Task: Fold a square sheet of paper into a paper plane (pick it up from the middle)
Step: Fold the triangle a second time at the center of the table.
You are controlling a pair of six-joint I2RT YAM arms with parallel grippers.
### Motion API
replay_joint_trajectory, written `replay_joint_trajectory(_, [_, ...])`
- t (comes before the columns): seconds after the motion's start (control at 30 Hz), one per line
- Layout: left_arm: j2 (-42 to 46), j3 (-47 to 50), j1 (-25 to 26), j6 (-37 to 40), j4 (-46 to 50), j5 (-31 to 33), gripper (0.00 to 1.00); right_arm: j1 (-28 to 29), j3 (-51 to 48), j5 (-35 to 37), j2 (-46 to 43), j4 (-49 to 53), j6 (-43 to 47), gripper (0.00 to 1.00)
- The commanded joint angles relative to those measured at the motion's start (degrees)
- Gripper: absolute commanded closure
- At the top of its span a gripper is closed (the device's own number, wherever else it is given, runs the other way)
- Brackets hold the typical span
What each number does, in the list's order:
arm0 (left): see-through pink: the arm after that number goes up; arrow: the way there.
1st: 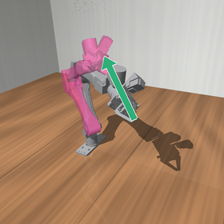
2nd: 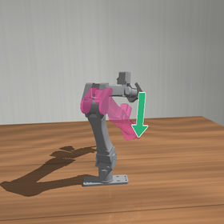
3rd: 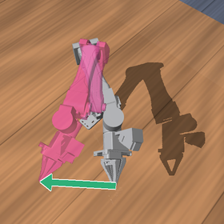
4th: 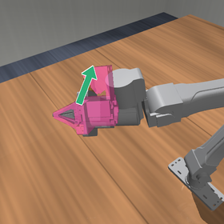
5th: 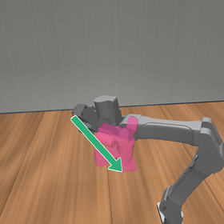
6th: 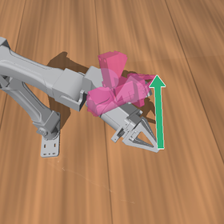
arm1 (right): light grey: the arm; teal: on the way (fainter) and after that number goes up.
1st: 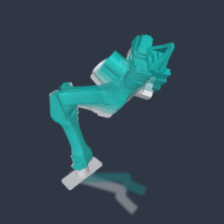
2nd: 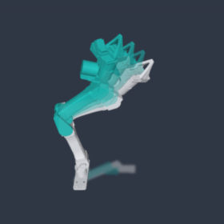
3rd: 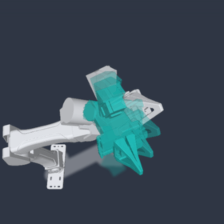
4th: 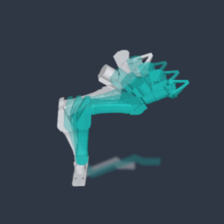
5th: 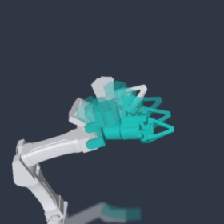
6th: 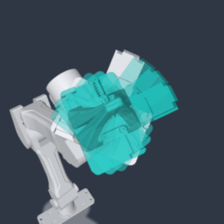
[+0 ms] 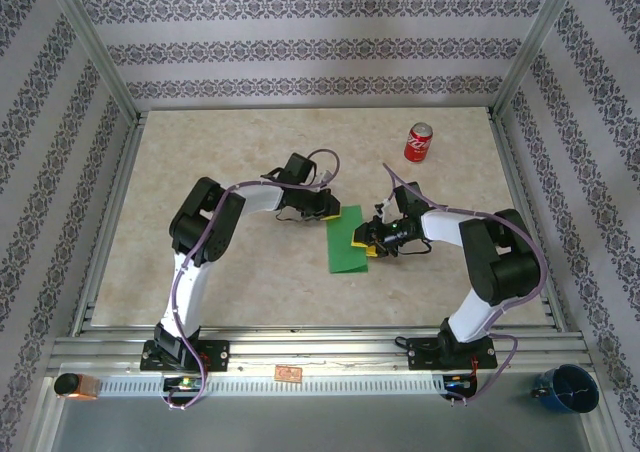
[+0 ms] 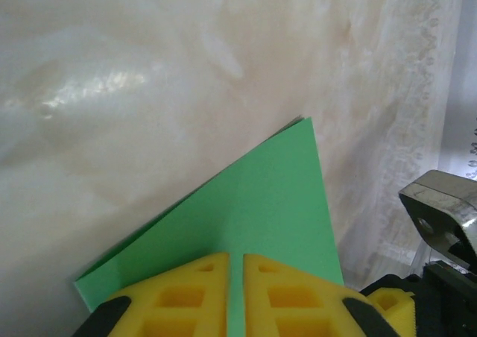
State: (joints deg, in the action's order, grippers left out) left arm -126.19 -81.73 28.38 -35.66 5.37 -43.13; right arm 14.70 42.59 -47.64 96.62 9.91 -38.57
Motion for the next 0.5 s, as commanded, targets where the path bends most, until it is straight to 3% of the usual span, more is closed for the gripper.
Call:
replay_joint_trajectory(0.0, [-1.0, -2.0, -0.3, 5.2, 8.2, 3.4, 0.8, -0.9, 1.2, -1.5, 0.6, -1.2, 1.3, 0.67])
replay_joint_trajectory(0.23, [7.5, -2.6, 0.6, 8.1, 9.4, 5.1, 0.62, -1.1, 0.8, -2.8, 0.8, -4.1, -0.6, 0.69])
replay_joint_trajectory(0.3, [10.8, -0.1, 1.4, 8.7, 8.2, 6.6, 0.56, -1.2, 0.7, -3.3, 0.9, -5.2, -1.1, 0.69])
replay_joint_trajectory(0.47, [18.3, 10.9, 3.9, 7.6, -1.2, 12.0, 0.54, -2.0, -0.1, -4.0, 1.5, -8.4, -2.4, 0.68])
